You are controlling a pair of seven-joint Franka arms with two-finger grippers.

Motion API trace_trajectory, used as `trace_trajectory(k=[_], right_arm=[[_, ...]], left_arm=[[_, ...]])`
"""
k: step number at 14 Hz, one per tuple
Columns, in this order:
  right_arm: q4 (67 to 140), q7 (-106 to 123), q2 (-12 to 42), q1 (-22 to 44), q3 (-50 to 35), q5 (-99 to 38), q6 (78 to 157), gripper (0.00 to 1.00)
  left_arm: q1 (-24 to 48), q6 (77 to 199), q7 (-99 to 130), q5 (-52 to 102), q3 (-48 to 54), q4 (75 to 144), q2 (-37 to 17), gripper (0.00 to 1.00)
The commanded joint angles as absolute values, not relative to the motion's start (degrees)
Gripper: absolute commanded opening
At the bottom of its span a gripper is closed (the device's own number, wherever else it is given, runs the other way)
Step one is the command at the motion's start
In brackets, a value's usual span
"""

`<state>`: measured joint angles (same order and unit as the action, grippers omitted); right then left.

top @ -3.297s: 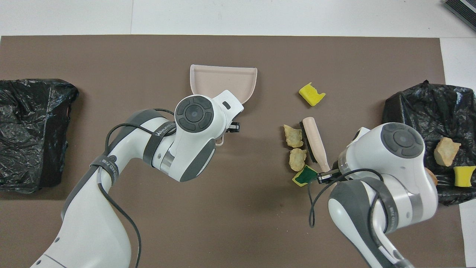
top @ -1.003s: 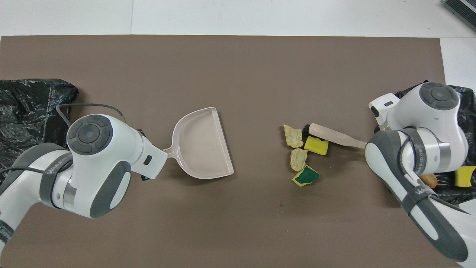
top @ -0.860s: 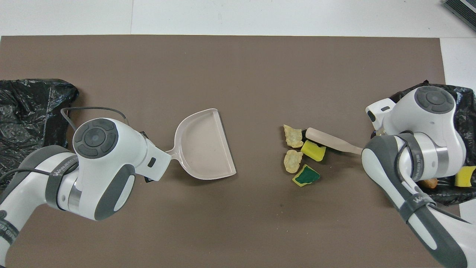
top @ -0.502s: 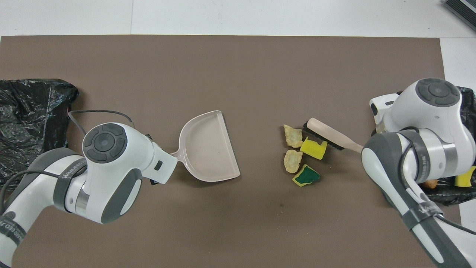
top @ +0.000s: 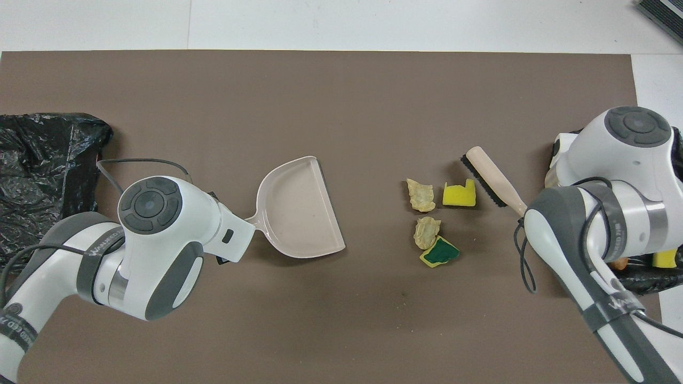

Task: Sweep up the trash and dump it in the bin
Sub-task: 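Sweep the crusts and sponge with the right gripper toward the dustpan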

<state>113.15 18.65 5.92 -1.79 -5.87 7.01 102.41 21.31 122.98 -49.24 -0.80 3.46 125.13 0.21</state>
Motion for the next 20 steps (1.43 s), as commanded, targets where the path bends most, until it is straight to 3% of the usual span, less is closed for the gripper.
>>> trace_trajectory(k=[1,8,12,20], right_arm=[[117.6,8.1,2.0,-0.5,-6.2,4.2,102.2,0.00],[129.0,-11.8,-1.9,1.0,-6.2,-1.8,112.8,0.00],[128.4,-15.9,-1.1,8.4,-6.2,-5.3,116.4,0.00],[118.1,-18.7,8.7,20.6,-6.2,-11.3,119.4,0.00]], left_arm=[[22.1,124.7,-48.3,-0.4,2.7,126.8,1.6,0.00],[23.5,125.9,-48.3,-0.4,2.7,128.5,1.2,0.00],[23.6,126.2,-47.9,-0.4,2.7,128.7,1.2,0.00],[23.6,126.1,-47.3,-0.4,2.7,128.6,1.1,0.00]])
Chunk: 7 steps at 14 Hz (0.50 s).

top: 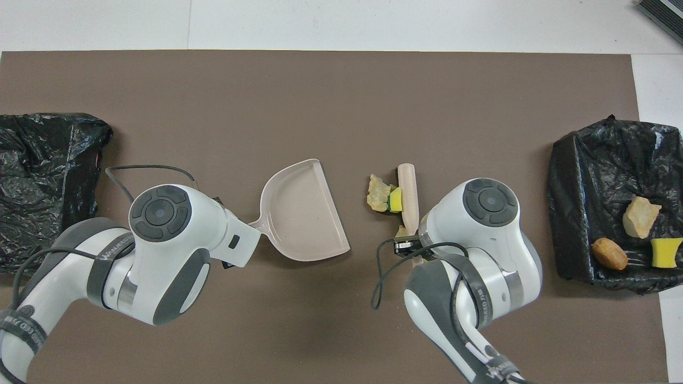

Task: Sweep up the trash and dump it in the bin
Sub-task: 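Sweep the crusts and sponge with the right gripper toward the dustpan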

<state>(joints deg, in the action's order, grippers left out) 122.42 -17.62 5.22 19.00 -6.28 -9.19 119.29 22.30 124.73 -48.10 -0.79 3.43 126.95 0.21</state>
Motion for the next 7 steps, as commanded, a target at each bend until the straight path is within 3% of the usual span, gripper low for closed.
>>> trace_trajectory(k=[1,7], right_arm=[[116.6,-18.7,10.0,22.0,-6.2,-13.4,120.1,0.00],[113.6,-8.7,12.7,27.3,-6.2,-25.5,125.1,0.00]], left_arm=[[23.6,126.1,-47.3,-0.4,2.7,128.6,1.1,0.00],[23.6,126.1,-47.3,-0.4,2.7,128.6,1.1,0.00]])
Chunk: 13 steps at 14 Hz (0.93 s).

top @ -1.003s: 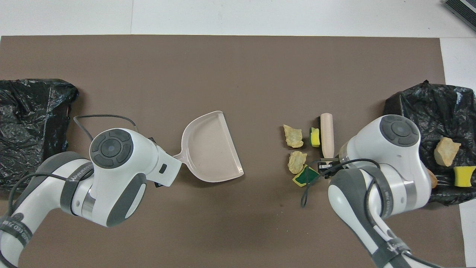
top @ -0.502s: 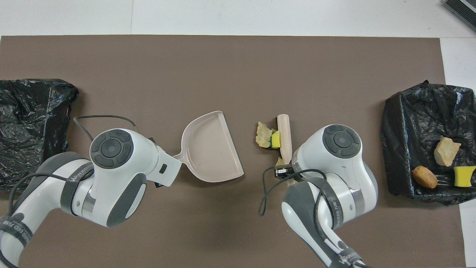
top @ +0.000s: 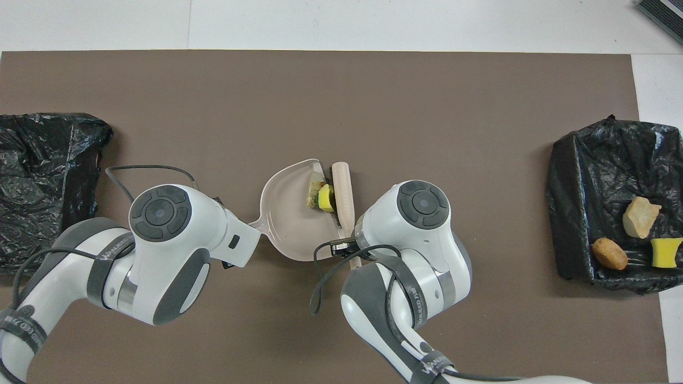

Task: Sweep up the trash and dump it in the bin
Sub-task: 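Draw the brush back with the right gripper behind the remaining trash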

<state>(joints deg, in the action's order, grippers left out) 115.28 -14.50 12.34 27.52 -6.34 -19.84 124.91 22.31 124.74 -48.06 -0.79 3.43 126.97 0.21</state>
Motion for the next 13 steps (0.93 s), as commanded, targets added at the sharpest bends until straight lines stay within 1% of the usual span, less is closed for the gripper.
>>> trace_trajectory(k=[1,3,5,6,10,13], right_arm=[[113.2,-8.0,12.0,27.4,-6.2,-28.2,124.5,0.00],[113.2,-8.6,9.2,26.8,-6.1,-28.5,121.8,0.00],[113.4,-10.2,6.4,26.0,-5.3,-27.8,116.7,0.00],[113.6,-11.7,4.8,24.4,-5.3,-26.3,114.5,0.00],[113.8,-17.0,1.3,20.0,-5.4,-18.1,105.0,0.00],[117.7,-32.0,-1.6,20.0,-5.7,-13.6,104.4,0.00]], left_arm=[[23.6,126.1,-47.3,-0.4,2.7,128.6,1.1,0.00],[23.6,126.1,-47.3,-0.4,2.7,128.6,1.1,0.00],[23.6,125.8,-48.3,-0.4,2.7,128.6,1.2,0.00],[23.9,124.9,-48.9,-0.5,2.7,128.7,1.5,0.00],[29.4,123.9,-47.9,-0.5,2.7,128.6,2.1,0.00],[31.0,124.0,-47.0,-0.5,2.8,128.7,2.3,0.00]])
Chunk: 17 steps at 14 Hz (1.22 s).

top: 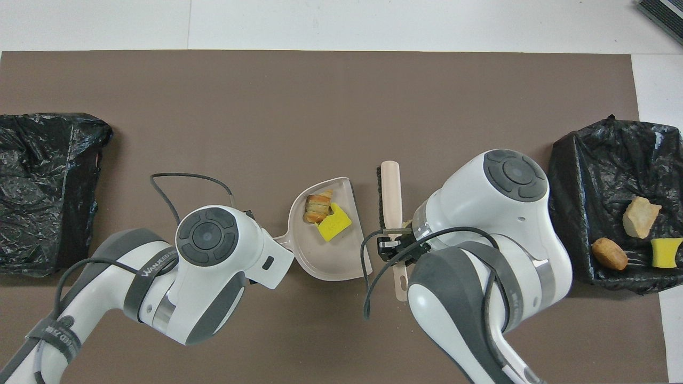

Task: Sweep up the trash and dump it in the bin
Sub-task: 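Draw the brush back with the right gripper behind the remaining trash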

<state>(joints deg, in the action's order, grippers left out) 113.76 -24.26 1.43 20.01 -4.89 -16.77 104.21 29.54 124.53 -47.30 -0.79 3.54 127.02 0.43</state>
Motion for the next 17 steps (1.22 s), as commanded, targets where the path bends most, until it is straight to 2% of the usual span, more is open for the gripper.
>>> trace_trajectory(k=[1,3,6,10,15,17], right_arm=[[120.6,-33.6,-3.1,19.8,-5.6,-12.6,104.5,0.00],[127.8,-31.7,-7.3,15.3,-5.6,-12.4,106.0,0.00],[133.2,-28.9,-10.3,11.4,-5.6,-11.1,108.2,0.00],[141.2,-23.2,-14.8,9.6,-5.6,-10.1,114.9,0.00],[151.2,-18.7,-22.7,7.8,-5.7,-10.2,117.6,0.00],[152.5,-19.2,-24.0,7.9,-5.7,-10.2,117.5,0.00]], left_arm=[[31.0,124.1,-46.9,-0.4,2.8,128.7,2.4,0.00],[31.1,124.1,-46.9,-0.5,2.9,128.7,2.4,0.00],[31.0,124.4,-46.2,-0.4,2.9,128.6,2.3,0.00],[31.0,124.4,-46.0,-0.5,2.8,128.6,2.3,0.00],[31.0,124.5,-45.4,-0.5,2.9,128.6,2.3,0.00],[31.1,124.5,-45.3,-0.5,2.8,128.6,2.3,0.00]])
